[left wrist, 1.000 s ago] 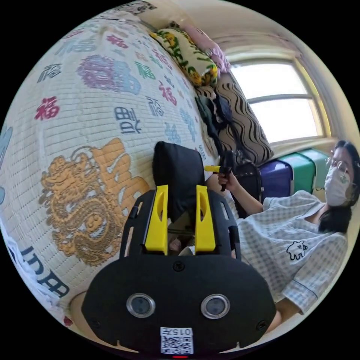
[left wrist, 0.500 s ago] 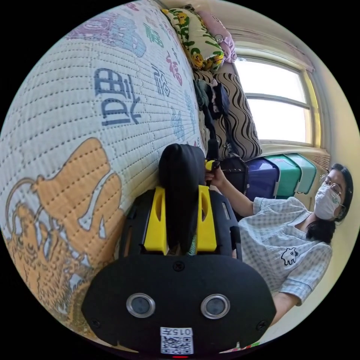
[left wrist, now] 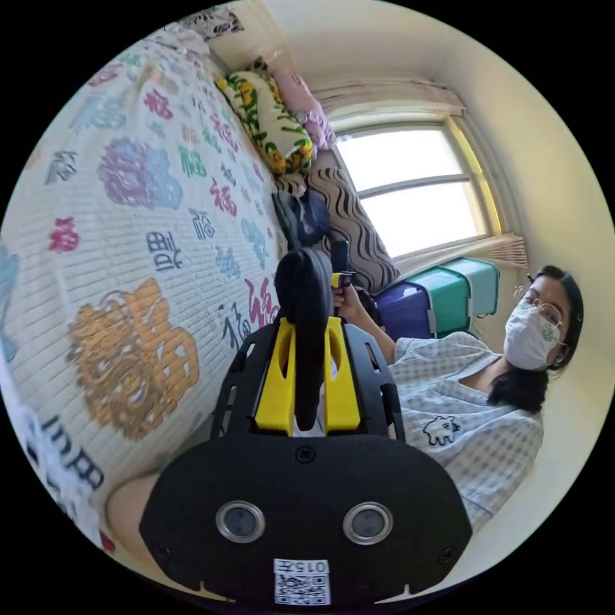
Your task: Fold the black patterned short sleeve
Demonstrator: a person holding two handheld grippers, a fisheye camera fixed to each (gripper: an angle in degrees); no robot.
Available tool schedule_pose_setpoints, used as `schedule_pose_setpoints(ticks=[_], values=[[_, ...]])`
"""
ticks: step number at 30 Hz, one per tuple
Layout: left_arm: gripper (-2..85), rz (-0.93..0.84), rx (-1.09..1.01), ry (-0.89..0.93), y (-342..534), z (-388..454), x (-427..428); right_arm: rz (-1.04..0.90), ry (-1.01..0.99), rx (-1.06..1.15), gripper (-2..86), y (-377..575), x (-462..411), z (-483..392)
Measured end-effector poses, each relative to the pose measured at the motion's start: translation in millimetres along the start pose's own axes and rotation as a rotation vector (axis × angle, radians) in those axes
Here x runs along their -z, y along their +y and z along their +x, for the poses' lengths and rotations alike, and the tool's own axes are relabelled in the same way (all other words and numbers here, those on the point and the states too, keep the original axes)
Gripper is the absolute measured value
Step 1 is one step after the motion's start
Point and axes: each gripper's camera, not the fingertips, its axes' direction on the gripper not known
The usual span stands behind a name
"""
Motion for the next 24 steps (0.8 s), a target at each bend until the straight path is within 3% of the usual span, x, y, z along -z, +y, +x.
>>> schedule_pose_setpoints(ticks=[8, 14, 19, 24], values=[[6.6, 0.301, 0.102, -0.208, 91.8, 90.2, 248.2, -0.273, -0.102, 0.115, 3.9, -160.2, -220.3, -64.9], [6.7, 0.451, 0.308, -0.284, 148.7, 62.5, 366.5, -0.366, -0.104, -0.029, 3.9, -222.6, -369.1, -54.4], [6.7, 0.499, 0.478, -0.272, 187.5, -6.2, 381.9, -0.396, 0.008, -0.153, 3.7, -231.9, -429.9, -24.9], [5.8, 0.588, 0.398, -0.19, 220.5, -23.6, 363.8, -0.342, -0.096, -0.194, 1.9, -220.5, -436.2, -18.4]])
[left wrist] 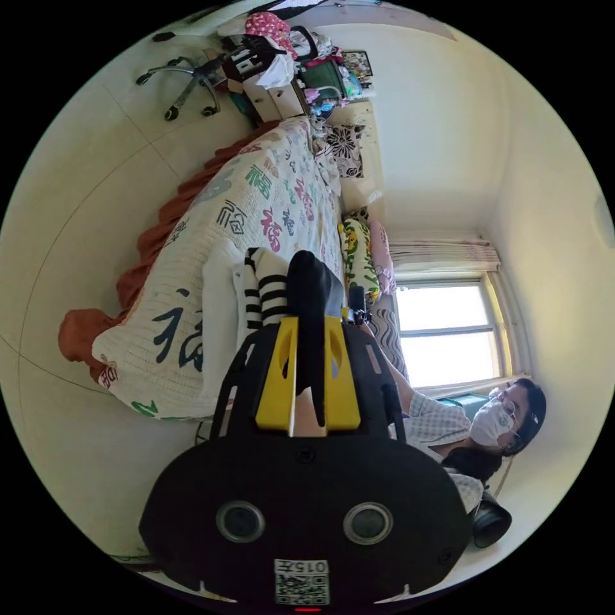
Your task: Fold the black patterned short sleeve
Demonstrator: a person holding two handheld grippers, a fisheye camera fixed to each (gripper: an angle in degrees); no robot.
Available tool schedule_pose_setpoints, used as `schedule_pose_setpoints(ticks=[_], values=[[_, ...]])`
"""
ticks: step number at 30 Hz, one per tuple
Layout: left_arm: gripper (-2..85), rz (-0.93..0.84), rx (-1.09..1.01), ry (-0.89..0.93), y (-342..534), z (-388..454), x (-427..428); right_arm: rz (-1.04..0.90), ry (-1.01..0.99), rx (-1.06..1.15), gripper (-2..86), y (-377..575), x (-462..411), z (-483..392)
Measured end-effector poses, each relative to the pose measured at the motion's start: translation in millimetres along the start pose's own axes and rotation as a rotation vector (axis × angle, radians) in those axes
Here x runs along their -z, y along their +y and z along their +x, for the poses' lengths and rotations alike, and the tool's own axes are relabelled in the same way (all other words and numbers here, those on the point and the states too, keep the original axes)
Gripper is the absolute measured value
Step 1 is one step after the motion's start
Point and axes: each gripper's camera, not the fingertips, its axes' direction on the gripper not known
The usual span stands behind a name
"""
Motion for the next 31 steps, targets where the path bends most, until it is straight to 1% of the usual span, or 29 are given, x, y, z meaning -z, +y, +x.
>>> schedule_pose_setpoints(ticks=[3, 7, 9, 11, 12, 14, 15, 17, 18, 20, 21, 23, 24, 25, 26, 27, 28, 29, 30, 31], values=[[2.7, 0.035, -0.049, -0.014, 25.1, 6.8, -0.4, 0.042, -0.009, 0.02, 0.3, 13.2, 6.3, -9.4], [-0.4, 0.159, -0.136, -0.146, 80.3, 45.5, 0.7, 0.118, 0.021, 0.071, -0.4, 54.0, 32.7, -35.7], [-0.7, 0.222, -0.231, -0.196, 111.1, 77.2, -12.7, 0.158, 0.099, 0.124, -0.5, 83.3, 49.1, -56.1], [-0.8, 0.243, -0.376, -0.244, 150.3, 122.3, -58.4, 0.242, 0.316, 0.216, -0.5, 135.6, 71.9, -93.6], [-0.8, 0.238, -0.41, -0.256, 159.1, 132.5, -74.8, 0.263, 0.37, 0.234, -0.5, 149.7, 77.1, -102.9], [-0.8, 0.18, -0.549, -0.29, 190.8, 168.4, -157.1, 0.352, 0.563, 0.28, -0.6, 208.7, 98.1, -137.7], [-0.8, 0.165, -0.585, -0.294, 198.4, 176.4, -181.1, 0.382, 0.611, 0.285, -0.6, 224.4, 103.6, -145.9], [-0.6, 0.133, -0.74, -0.335, 229.2, 207.1, -284.7, 0.564, 0.837, 0.276, -0.6, 292.3, 125.4, -180.6], [-0.6, 0.131, -0.784, -0.351, 236.9, 214.8, -311.9, 0.624, 0.91, 0.276, -0.6, 311.4, 129.6, -190.9], [0.0, 0.143, -0.949, -0.398, 267.0, 246.0, -418.5, 0.83, 1.212, 0.26, -0.5, 379.9, 138.1, -229.9], [0.2, 0.139, -0.989, -0.386, 274.3, 254.4, -443.9, 0.87, 1.282, 0.256, -0.5, 395.2, 139.0, -238.7], [2.0, 0.13, -1.141, -0.26, 304.0, 288.3, -537.9, 0.997, 1.509, 0.207, -0.5, 446.8, 145.1, -264.2], [3.2, 0.137, -1.173, -0.221, 311.2, 295.9, -559.6, 1.029, 1.552, 0.18, -0.4, 457.8, 148.0, -268.0], [5.6, 0.162, -1.228, -0.152, 325.5, 310.2, -602.4, 1.106, 1.638, 0.118, -0.4, 479.2, 154.8, -272.1], [7.2, 0.204, -1.252, -0.091, 338.6, 321.0, -644.8, 1.176, 1.716, 0.042, -0.3, 498.3, 162.5, -272.3], [8.0, 0.226, -1.256, -0.066, 344.7, 325.3, -666.3, 1.214, 1.753, 0.005, -0.2, 507.4, 166.5, -271.1], [8.1, 0.237, -1.255, -0.031, 354.7, 333.4, -711.7, 1.28, 1.816, -0.064, 0.0, 524.1, 175.4, -267.6], [8.3, 0.156, -1.245, -0.003, 359.8, 341.5, -763.0, 1.269, 1.86, -0.135, 0.3, 537.3, 186.3, -262.8], [8.3, 0.097, -1.241, 0.011, 361.9, 344.8, -790.4, 1.255, 1.867, -0.171, 0.5, 543.4, 192.6, -259.6], [9.2, -0.017, -1.233, 0.031, 366.5, 348.9, -845.8, 1.224, 1.86, -0.236, 1.5, 555.2, 206.5, -251.2]])
